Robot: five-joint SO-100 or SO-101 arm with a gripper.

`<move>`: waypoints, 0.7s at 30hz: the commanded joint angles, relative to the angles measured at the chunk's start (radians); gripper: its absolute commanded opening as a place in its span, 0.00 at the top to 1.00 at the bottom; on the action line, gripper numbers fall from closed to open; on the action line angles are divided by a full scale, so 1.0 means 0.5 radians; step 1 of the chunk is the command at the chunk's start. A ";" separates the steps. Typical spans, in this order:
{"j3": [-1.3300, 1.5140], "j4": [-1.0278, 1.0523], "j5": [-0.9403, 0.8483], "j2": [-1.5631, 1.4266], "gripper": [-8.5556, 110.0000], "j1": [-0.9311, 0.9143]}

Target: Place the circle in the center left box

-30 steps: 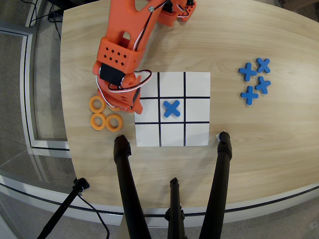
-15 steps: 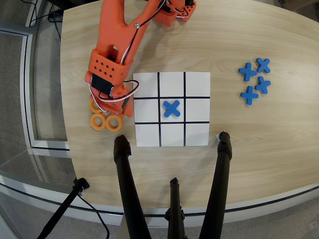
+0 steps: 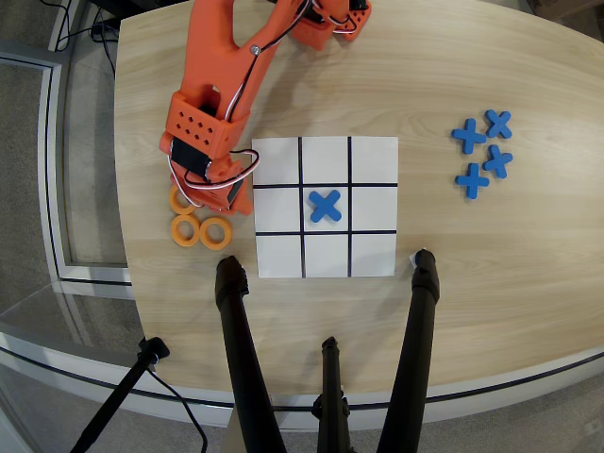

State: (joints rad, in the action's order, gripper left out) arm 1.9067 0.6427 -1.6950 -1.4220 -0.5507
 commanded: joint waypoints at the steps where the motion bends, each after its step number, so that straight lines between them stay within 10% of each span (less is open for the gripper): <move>1: 0.006 -0.003 -0.012 -0.009 0.70 0.015; 21: 0.236 -0.442 -0.086 0.141 0.79 -0.021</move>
State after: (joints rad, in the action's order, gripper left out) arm 2.0003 0.4203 -1.7288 -1.3514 -0.5476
